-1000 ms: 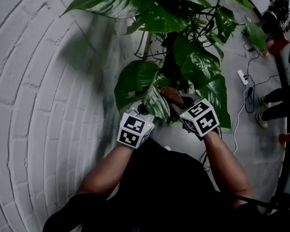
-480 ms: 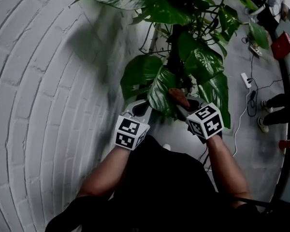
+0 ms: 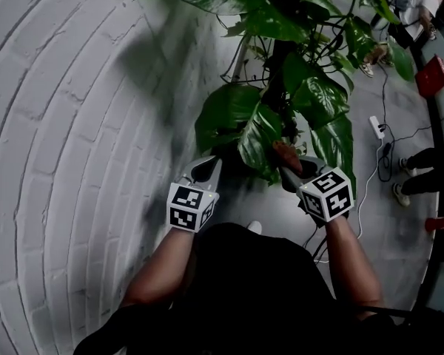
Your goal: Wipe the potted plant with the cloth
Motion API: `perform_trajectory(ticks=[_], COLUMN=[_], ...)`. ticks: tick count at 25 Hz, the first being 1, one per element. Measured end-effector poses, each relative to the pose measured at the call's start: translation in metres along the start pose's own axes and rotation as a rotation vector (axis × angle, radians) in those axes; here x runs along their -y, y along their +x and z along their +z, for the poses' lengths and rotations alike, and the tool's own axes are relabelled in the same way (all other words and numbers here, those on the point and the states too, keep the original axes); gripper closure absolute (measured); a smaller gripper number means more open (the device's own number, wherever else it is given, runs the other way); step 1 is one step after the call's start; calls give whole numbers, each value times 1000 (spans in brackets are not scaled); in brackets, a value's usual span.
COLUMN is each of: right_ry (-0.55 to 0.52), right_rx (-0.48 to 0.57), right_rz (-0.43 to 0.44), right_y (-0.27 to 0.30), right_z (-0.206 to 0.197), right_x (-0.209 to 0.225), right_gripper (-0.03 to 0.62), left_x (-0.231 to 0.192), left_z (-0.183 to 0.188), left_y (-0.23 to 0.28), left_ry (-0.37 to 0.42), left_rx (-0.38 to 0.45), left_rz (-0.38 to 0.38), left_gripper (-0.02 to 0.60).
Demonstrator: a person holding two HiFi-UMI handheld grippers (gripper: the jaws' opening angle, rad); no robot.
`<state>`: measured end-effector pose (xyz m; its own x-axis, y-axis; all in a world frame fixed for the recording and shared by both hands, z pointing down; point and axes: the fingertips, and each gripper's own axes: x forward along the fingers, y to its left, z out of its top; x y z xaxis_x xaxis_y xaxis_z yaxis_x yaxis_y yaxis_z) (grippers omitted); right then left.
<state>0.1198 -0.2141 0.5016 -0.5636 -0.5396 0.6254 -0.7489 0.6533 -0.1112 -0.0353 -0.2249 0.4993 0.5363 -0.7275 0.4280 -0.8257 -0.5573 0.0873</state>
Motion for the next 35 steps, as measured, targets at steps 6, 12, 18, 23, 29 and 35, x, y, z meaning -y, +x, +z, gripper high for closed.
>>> perform_trajectory(ticks=[6, 12, 18, 23, 29, 35], right_ry=[74, 120, 53, -108, -391, -521], right_rx=[-36, -46, 25, 126, 161, 146], right_rz=[-60, -141, -192, -188, -165, -190], right_y=[-9, -32, -52, -62, -37, 4], right_z=[-16, -18, 15, 76, 150, 200], right_x=[-6, -6, -26, -64, -93, -64], right_gripper=[528, 528, 528, 528, 528, 528], left_x=[-11, -36, -59, -69, -79, -97], left_z=[-11, -6, 1, -7, -21, -16], left_y=[-17, -26, -40, -44, -38, -15], left_ry=[-31, -66, -73, -91, -90, -86], left_rx=[-7, 17, 76, 87, 64, 65], left_rz=[-16, 9, 58, 84, 110, 142], left_gripper=[565, 565, 565, 565, 565, 565])
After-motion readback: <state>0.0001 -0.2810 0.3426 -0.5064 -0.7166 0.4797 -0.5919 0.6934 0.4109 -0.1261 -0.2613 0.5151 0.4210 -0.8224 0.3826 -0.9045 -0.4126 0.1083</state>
